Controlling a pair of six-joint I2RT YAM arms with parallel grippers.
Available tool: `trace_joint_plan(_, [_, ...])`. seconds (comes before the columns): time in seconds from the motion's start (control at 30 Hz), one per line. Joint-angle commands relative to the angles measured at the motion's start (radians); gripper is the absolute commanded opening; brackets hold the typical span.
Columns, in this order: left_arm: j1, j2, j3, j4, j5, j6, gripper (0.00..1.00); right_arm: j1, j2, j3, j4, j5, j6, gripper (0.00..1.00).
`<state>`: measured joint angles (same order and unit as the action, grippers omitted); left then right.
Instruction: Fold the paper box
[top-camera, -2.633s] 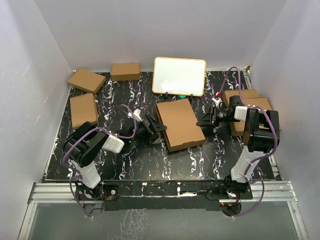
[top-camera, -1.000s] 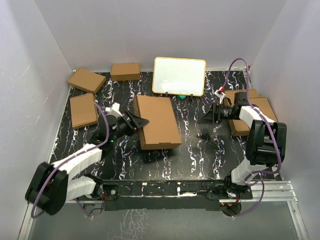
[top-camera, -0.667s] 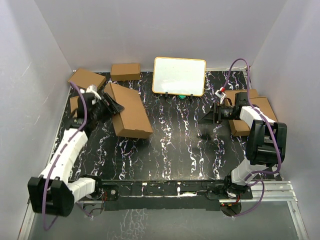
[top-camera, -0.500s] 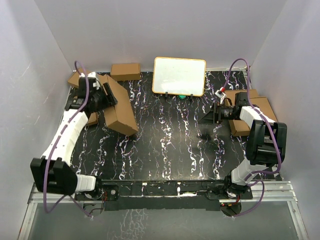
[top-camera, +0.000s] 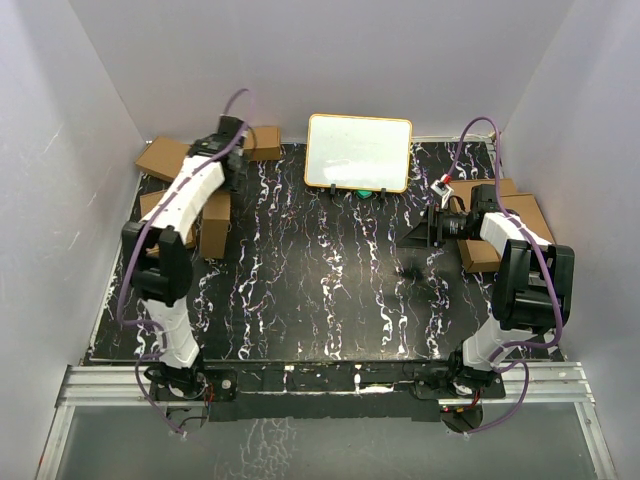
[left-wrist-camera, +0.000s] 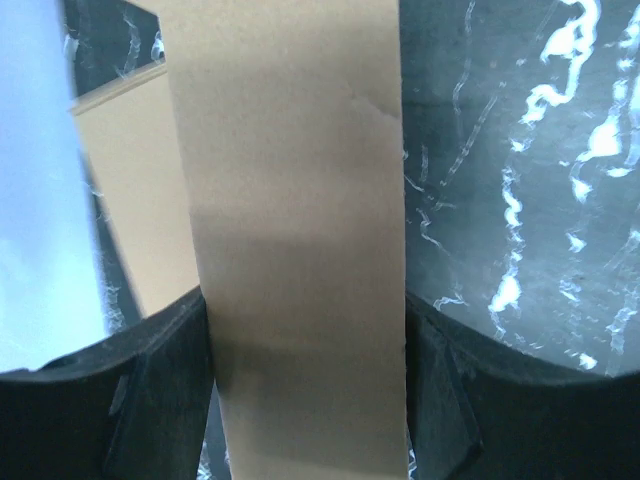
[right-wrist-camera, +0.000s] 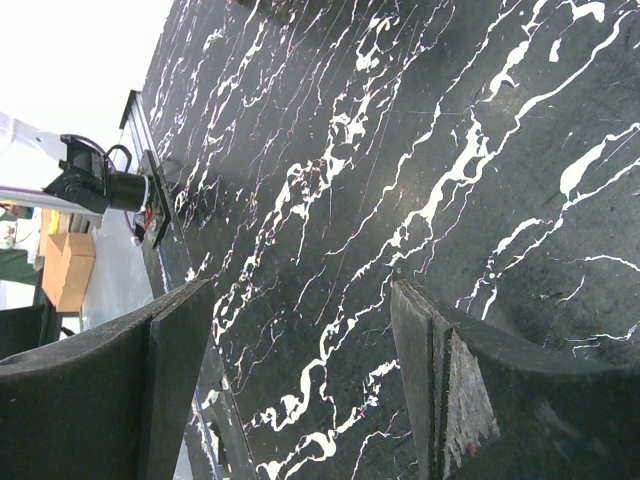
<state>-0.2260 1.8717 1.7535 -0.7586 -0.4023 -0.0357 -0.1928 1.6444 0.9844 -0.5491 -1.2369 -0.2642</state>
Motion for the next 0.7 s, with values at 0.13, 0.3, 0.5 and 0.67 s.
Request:
trace_joint_plan(0.13, [-0.159,0.155,0.108,-0.063,-0.284,0.168,0.52,-0.01,-0.007,-0.005,0.034,-0.037,-0.044,0.77])
trace_joint_plan(0.3, [-0.227,0.191,0.142,-0.093,-0.206,0.126,0.93,-0.01,-0.001,-0.003,0.03,-0.041,-0.046,0.77])
trace_joint_plan(0.5, [-0.28,0.203,0.158,-0.123,-0.126,0.059,0.97,-0.011,0.001,-0.003,0.028,-0.044,-0.048,0.77])
trace_joint_plan(0.67, [-0.301,0.193,0.123,-0.124,-0.099,0.049,0.97,-0.012,0.007,-0.003,0.028,-0.043,-0.049,0.77])
